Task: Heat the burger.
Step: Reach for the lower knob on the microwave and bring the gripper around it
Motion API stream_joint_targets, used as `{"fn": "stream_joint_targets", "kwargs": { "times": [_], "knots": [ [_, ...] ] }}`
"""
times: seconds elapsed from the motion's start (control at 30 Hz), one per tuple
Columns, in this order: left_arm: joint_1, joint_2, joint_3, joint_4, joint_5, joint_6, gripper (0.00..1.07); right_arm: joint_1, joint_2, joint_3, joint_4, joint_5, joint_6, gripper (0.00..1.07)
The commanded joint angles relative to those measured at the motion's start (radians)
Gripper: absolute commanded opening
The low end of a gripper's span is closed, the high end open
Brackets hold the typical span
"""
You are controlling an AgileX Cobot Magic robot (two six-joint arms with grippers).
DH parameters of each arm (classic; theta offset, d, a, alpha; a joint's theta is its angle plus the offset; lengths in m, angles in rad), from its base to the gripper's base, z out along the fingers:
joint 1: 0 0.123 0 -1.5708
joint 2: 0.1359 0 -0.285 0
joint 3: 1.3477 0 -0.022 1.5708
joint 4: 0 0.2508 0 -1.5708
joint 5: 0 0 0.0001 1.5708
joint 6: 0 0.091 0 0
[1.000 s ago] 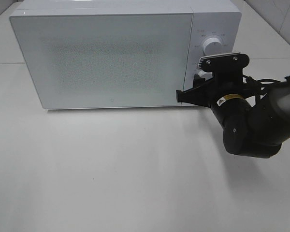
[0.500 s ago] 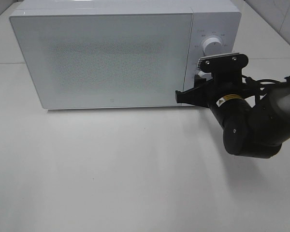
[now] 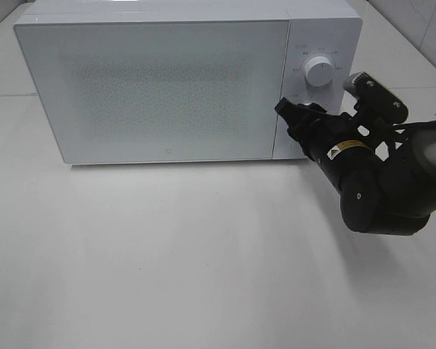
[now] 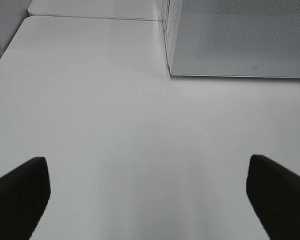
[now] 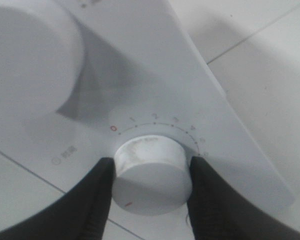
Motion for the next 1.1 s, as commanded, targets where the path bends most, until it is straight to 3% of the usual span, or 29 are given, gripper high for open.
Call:
{"fn": "stream_joint_targets", "kwargs": {
  "times": [0.03, 0.23, 0.47, 1.1],
  "knots": [
    [0.003, -0.003, 0.001, -0.002, -0.014, 0.000, 1.00, -0.003, -0.027, -0.041, -0.088, -0.245, 0.280, 0.03],
    [0.003, -0.003, 0.001, -0.002, -0.014, 0.000, 1.00, -0.003, -0.027, -0.041, -0.088, -0.287, 0.778, 0.03],
    [0.003, -0.003, 0.001, -0.002, -0.014, 0.000, 1.00, -0.003, -0.027, -0.041, -0.059, -0.285, 1.071, 0.03],
    [0.003, -0.003, 0.001, -0.002, -0.014, 0.000, 1.00, -0.003, -0.027, -0.041, -0.044, -0.288, 1.017, 0.06]
  ]
}}
